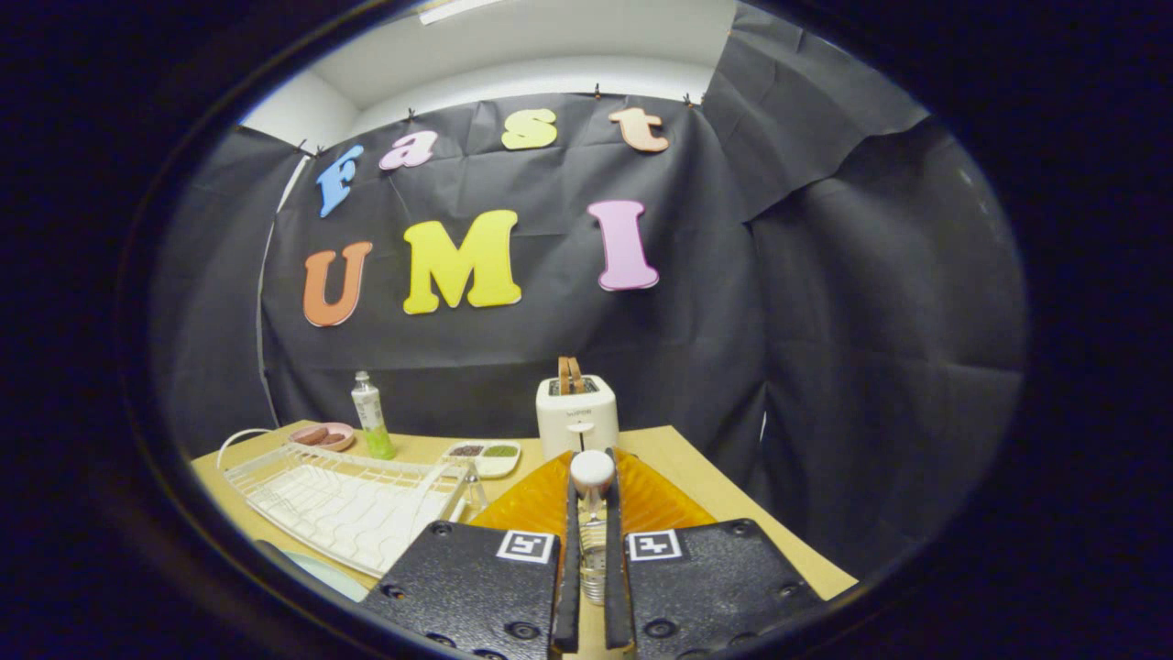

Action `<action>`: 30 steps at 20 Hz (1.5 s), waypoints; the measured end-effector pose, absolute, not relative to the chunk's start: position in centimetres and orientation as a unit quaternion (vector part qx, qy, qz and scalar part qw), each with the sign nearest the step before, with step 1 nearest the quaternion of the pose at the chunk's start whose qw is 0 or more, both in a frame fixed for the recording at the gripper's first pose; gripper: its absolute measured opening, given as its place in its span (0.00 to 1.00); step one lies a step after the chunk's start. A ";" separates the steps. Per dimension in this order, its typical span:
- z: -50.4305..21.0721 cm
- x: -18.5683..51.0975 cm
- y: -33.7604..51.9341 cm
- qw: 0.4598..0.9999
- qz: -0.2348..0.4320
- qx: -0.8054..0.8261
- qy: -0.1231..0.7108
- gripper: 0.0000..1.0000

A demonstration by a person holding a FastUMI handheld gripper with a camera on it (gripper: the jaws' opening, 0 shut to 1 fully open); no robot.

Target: Take the plate from the dish rack, then take the spoon from the basket and place it into the plate.

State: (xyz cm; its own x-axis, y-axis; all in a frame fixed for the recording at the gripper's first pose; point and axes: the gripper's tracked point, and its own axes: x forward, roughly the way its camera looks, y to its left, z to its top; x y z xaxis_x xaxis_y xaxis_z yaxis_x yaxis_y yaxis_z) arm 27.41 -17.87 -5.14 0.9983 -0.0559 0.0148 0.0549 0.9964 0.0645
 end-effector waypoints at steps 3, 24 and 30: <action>-1.3 24.8 -16.3 0.999 -0.025 0.023 -0.041 0.16; -6.4 11.4 4.4 0.990 0.117 0.012 0.073 0.16; -14.2 11.7 10.8 0.968 0.181 0.004 0.173 0.16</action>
State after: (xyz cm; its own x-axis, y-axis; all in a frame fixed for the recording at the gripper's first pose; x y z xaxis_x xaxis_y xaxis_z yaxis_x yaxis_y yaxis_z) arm 11.74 10.78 -14.22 0.8748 0.3521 -0.3328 -0.3495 0.9343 0.0698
